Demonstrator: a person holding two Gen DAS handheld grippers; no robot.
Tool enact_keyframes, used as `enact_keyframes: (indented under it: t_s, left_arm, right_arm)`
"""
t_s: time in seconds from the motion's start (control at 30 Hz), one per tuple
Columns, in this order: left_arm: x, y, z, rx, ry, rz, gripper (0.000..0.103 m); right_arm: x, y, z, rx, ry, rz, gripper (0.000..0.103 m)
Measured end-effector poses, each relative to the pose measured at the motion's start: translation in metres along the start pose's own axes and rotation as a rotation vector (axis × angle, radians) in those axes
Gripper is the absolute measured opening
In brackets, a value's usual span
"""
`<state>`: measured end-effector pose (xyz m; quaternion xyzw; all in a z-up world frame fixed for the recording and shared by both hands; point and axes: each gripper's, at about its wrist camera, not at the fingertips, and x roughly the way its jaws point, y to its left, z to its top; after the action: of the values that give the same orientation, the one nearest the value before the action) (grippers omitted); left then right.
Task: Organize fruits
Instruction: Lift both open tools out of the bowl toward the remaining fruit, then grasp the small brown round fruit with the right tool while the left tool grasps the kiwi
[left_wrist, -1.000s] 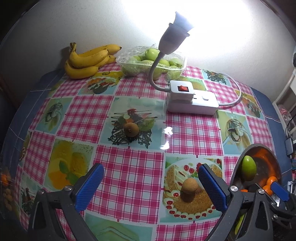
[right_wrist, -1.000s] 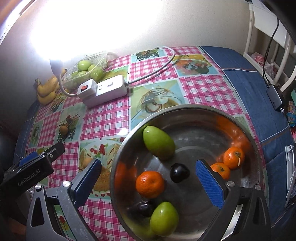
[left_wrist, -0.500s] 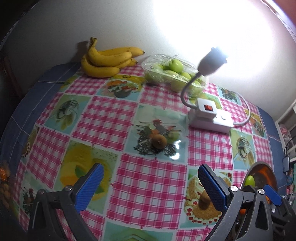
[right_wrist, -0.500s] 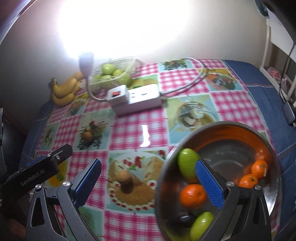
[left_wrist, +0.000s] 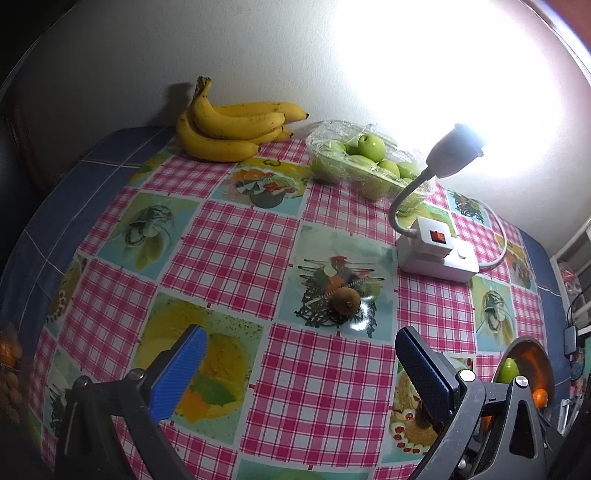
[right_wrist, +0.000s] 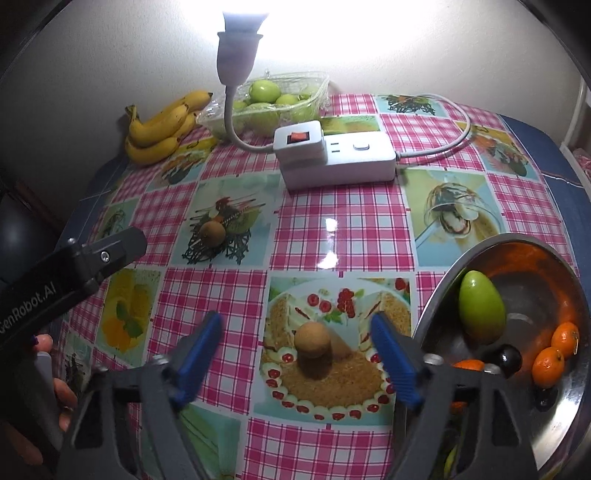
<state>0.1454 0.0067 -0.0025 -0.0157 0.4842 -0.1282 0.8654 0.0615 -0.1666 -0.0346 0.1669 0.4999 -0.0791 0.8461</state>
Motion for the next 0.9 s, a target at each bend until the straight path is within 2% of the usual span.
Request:
enact_keyframes:
  t_s: [0.1,0.13,0.17,0.2,0.27,0.33,0.4,0.47,0.7,0.9]
  left_arm:
    - [0.010,-0.001,0.002,-0.005,0.029,-0.008,0.103]
    - [0.013,-0.001,0.002,-0.007,0.037,0.000,0.102]
    - [0.017,-0.001,0.002,-0.012,0.049,0.003,0.099]
    - [0.020,0.000,0.002,-0.017,0.061,-0.002,0.093]
    - [0.028,0.000,0.001,-0.031,0.090,-0.022,0.088]
    - [0.032,-0.004,0.000,-0.023,0.098,-0.023,0.088]
    - [0.035,-0.009,-0.002,-0.010,0.107,-0.025,0.082]
    - [0.038,-0.010,-0.003,-0.011,0.119,-0.034,0.081]
    - [0.040,-0.010,-0.004,-0.010,0.123,-0.037,0.079]
    - [0.044,-0.010,-0.001,-0.013,0.126,-0.045,0.077]
  right_arm:
    - [0.005,-0.002,0.000,0.012,0.020,-0.003,0.067]
    - [0.006,-0.002,0.000,0.014,0.026,-0.006,0.062]
    - [0.008,-0.003,0.000,0.014,0.032,-0.011,0.056]
    - [0.008,-0.003,0.000,0.016,0.035,-0.016,0.054]
    - [0.011,-0.004,0.000,0.023,0.045,-0.021,0.052]
    - [0.016,-0.004,0.000,0.025,0.061,-0.023,0.050]
    - [0.020,-0.005,-0.001,0.022,0.078,-0.038,0.044]
    - [0.023,-0.006,-0.001,0.029,0.086,-0.039,0.037]
    - [0.029,-0.010,-0.002,0.048,0.103,-0.042,0.027]
    - [0.027,-0.011,-0.001,0.056,0.106,-0.024,0.026]
